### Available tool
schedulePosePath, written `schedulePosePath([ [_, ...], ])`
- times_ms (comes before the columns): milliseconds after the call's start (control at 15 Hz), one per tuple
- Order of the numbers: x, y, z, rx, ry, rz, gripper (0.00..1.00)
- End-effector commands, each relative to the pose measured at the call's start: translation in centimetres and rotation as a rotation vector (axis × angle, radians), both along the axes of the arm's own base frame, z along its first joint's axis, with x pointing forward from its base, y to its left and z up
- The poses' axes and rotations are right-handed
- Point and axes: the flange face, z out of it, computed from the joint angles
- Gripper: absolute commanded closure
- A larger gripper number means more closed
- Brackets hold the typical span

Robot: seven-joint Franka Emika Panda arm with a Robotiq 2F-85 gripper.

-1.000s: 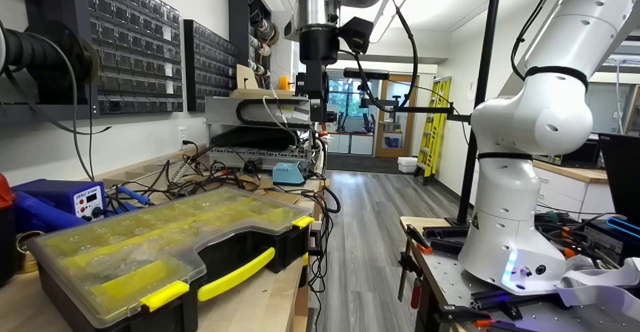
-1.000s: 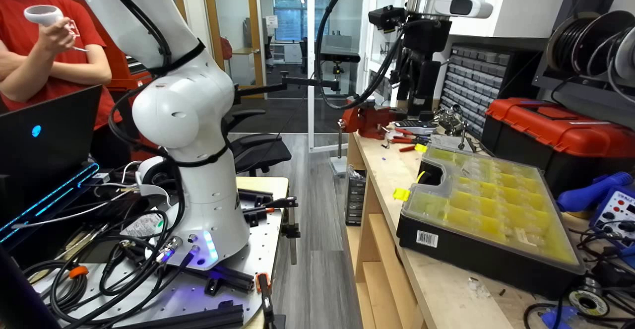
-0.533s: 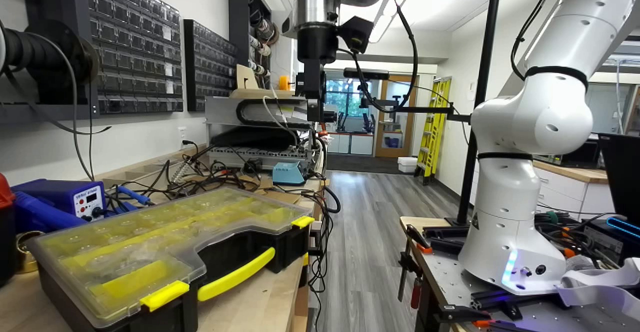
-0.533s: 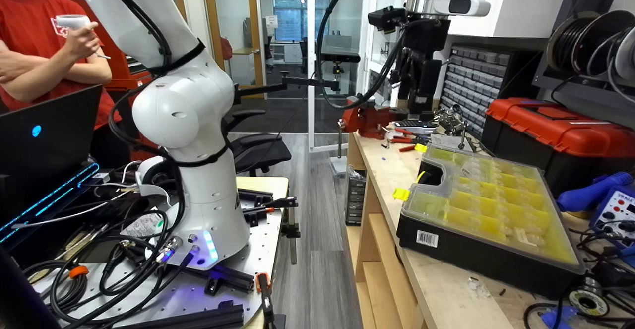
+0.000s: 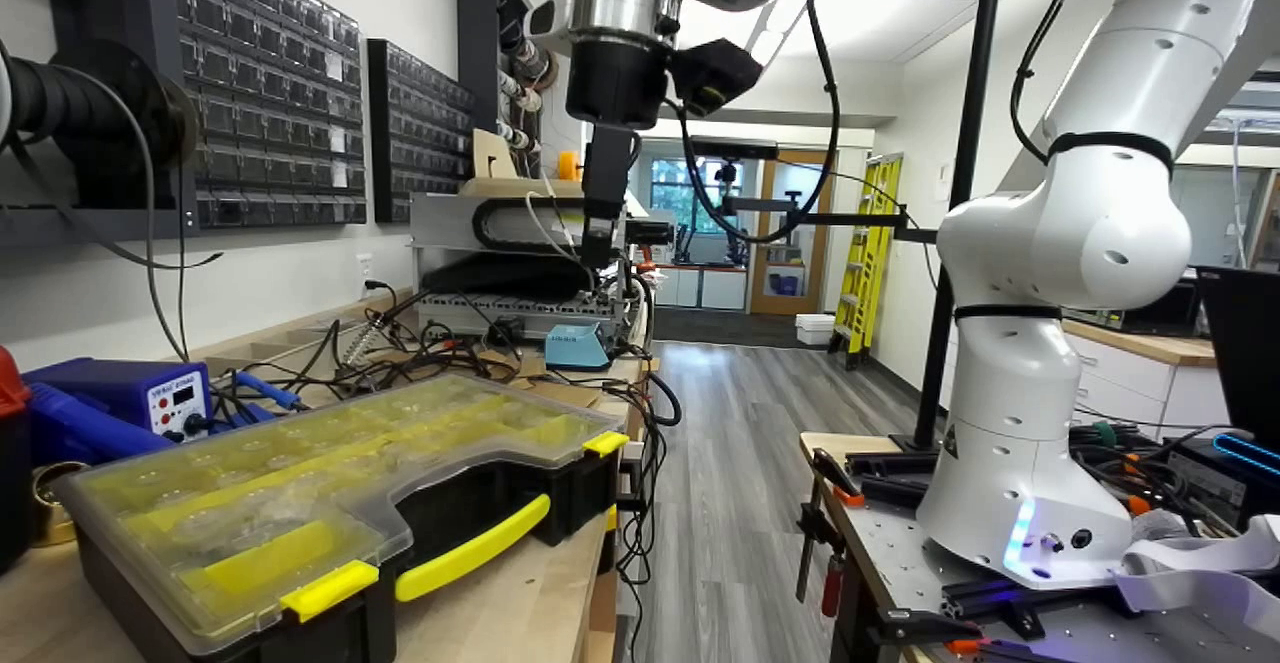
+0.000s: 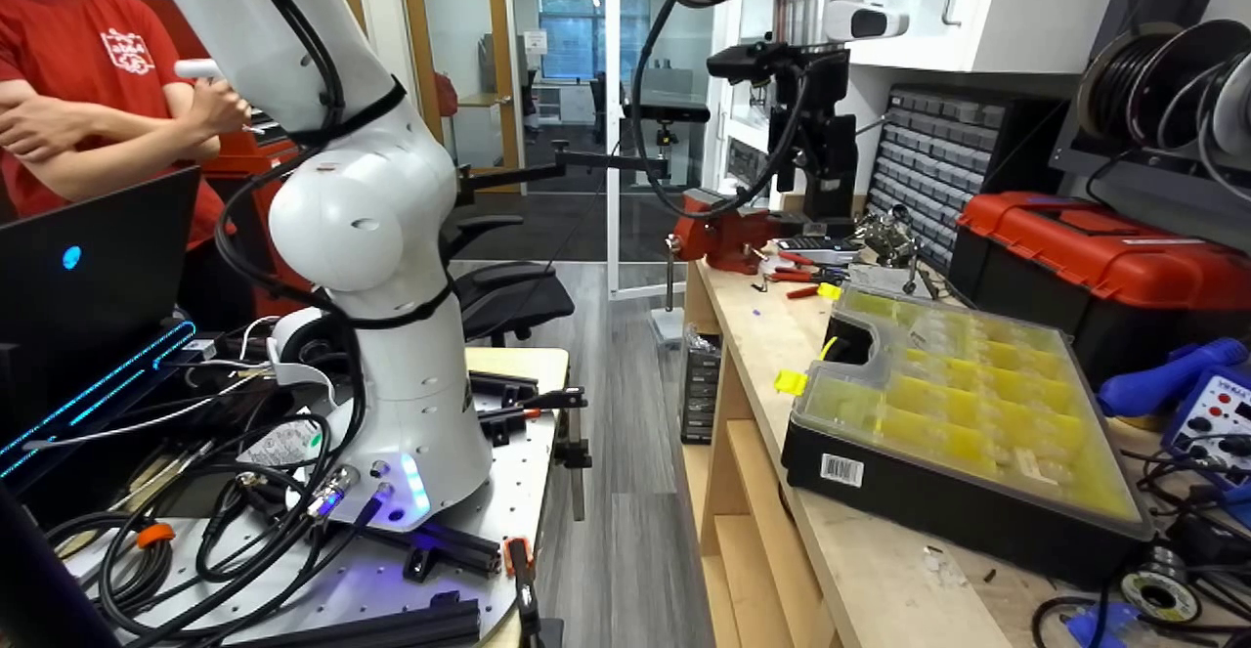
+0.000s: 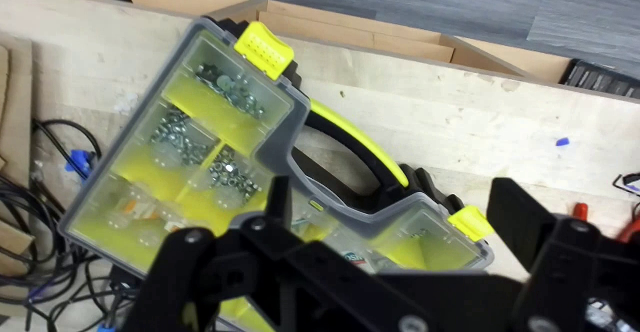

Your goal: Open the case on the left

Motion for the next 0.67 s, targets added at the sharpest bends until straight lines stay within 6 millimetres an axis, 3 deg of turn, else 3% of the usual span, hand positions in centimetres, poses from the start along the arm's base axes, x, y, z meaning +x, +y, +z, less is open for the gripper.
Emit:
schedulePosePath([
  [0,-0.2,3.4,-1.4,-0.024,-0.08,0.092,0.0],
  [200,-0.3,5.9,-2.1,-0.028,-0.126,0.159,0.0],
  [267,-0.1,5.0,-1.7,-0.019,-0.09,0.131,0.0],
  [600,-0.1,6.0,-2.1,-0.023,-0.101,0.157,0.0],
])
